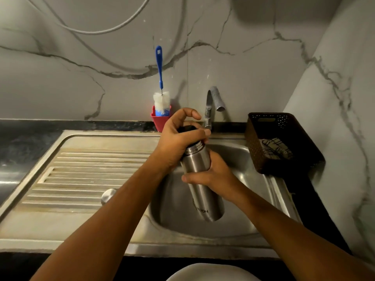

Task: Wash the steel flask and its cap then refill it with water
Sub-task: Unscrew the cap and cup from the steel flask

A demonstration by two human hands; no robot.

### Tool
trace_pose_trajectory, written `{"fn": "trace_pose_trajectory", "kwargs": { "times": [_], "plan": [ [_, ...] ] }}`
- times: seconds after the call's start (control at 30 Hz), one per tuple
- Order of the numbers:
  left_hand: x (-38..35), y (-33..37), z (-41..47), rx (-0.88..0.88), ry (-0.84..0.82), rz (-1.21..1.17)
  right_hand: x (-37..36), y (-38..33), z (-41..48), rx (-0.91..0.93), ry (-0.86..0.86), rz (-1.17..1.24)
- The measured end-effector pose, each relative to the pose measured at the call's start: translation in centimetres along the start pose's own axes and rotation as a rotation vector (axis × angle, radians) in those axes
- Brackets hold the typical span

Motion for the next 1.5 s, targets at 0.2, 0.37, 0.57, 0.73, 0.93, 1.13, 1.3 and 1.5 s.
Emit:
{"fn": "trace_pose_trajectory", "kwargs": {
  "times": [0.2,0.37,0.57,0.73,0.93,1.13,1.3,1.5],
  "plan": [
    [-0.2,-1.6,-0.6,0.010,0.403,0.146,1.0,1.6,-0.5,0.015,0.267,-0.169],
    [-1.3,-2.4,-0.9,0.142,0.345,0.182,2.3,1.8,-0.7,0.014,0.358,-0.264],
    [-0.6,-3.0,-0.8,0.222,0.055,0.051,3.3,2.4,-0.5,-0.049,0.339,-0.191],
    [1.1,-2.9,-1.4,0.050,0.376,0.214,1.8,2.1,-0.5,0.005,0.330,-0.252],
    [0.5,-2.4,-0.7,0.085,0.232,0.254,1.2,1.9,-0.3,0.023,0.330,-0.233],
    [0.7,-1.6,-0.8,0.107,-0.006,0.175,2.8,2.2,-0.2,-0.015,0.346,-0.203],
    [1.2,-1.3,-0.6,0.020,0.303,0.432,2.0,2.1,0.1,0.014,0.316,-0.240],
    [-0.5,-2.3,0.1,0.102,-0.036,0.253,2.8,1.9,0.2,0.019,0.353,-0.150]
  ]
}}
Point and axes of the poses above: each hand's wrist, its own z-axis towards the middle knuckle, its own x-axis out of the back of the hand, y = z × x, the point moved 7 cm from there along z, towards the middle knuckle
